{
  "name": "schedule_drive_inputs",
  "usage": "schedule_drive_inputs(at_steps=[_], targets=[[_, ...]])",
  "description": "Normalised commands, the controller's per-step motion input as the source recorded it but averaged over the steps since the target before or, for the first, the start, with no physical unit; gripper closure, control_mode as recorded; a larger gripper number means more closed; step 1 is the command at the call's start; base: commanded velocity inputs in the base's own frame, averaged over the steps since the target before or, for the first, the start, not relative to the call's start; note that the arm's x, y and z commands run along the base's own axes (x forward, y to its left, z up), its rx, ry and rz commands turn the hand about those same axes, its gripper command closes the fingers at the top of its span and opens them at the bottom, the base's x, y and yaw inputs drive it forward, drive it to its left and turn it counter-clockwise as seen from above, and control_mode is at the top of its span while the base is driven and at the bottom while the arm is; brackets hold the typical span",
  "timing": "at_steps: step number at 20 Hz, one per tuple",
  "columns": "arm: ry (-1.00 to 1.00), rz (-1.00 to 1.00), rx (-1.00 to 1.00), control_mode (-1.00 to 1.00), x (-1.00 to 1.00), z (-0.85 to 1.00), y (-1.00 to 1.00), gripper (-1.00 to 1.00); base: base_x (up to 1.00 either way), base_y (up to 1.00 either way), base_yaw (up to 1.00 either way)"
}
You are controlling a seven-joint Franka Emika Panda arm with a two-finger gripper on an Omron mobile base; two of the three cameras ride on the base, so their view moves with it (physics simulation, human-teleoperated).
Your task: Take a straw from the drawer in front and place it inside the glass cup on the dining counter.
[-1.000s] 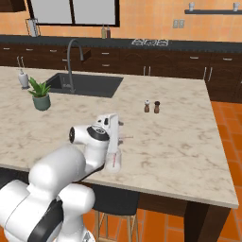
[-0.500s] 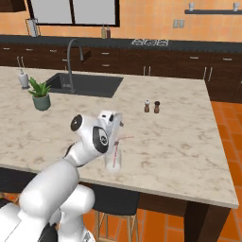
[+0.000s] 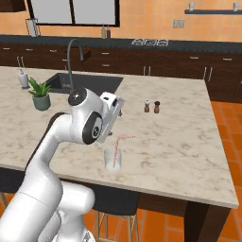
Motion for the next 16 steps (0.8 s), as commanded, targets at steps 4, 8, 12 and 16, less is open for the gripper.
schedule_drive_inputs(at_steps=[4,8,12,16], targets=[[0.15,-0.18,0.21,-1.0,-0.69,0.72,0.0,-1.0,0.0,0.0,0.0],[0.08,-0.16,0.08,-1.0,-0.98,0.09,-0.05,-1.0,0.0,0.0,0.0],[0.06,-0.18,0.04,-1.0,-1.0,-0.03,-0.32,-1.0,0.0,0.0,0.0],[0.07,-0.19,0.02,-1.0,-0.76,-0.19,-0.51,-1.0,0.0,0.0,0.0]])
